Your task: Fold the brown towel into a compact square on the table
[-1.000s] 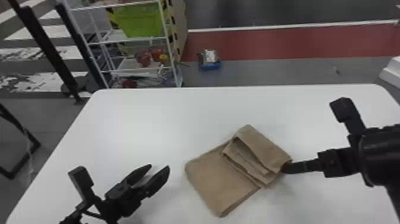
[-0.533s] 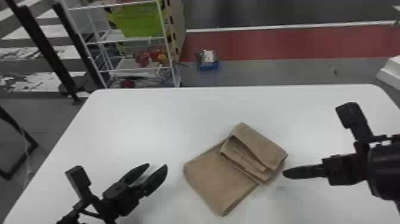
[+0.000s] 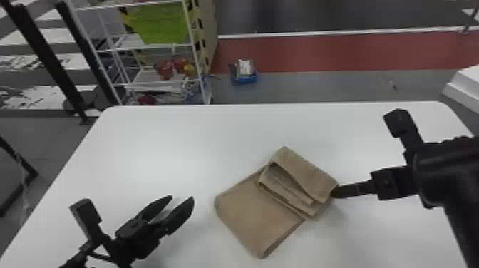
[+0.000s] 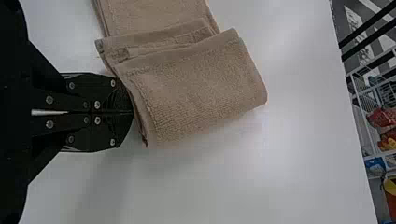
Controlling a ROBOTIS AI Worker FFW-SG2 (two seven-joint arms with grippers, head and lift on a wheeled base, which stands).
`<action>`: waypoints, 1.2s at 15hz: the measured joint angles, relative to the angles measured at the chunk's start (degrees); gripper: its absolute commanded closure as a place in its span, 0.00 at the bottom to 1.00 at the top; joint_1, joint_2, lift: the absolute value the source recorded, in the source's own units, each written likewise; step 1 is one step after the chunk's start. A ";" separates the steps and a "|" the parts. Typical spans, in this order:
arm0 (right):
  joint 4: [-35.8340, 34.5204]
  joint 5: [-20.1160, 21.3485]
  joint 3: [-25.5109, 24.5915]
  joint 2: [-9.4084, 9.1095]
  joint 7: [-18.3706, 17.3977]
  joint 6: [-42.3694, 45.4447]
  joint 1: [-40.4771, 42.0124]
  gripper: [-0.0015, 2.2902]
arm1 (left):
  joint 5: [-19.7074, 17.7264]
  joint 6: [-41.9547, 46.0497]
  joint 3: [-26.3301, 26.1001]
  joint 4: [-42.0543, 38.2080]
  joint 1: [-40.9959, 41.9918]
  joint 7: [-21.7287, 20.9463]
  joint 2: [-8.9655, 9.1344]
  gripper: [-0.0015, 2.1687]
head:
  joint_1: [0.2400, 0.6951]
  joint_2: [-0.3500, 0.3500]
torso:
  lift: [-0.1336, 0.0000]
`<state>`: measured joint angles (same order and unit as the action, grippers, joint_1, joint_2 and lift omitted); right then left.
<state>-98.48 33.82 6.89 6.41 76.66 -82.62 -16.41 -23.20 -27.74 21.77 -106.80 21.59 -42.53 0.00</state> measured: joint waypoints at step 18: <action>20.53 -8.28 0.13 -6.41 -19.27 23.81 -11.41 0.81 | 0.00 -0.03 -0.29 0.01 -0.84 0.00 0.00 0.03 | 1.00 0.73 | 0.00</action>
<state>-77.96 25.53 7.02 0.00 57.39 -58.81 -27.82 -23.20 -27.77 21.47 -106.79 20.74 -42.53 0.00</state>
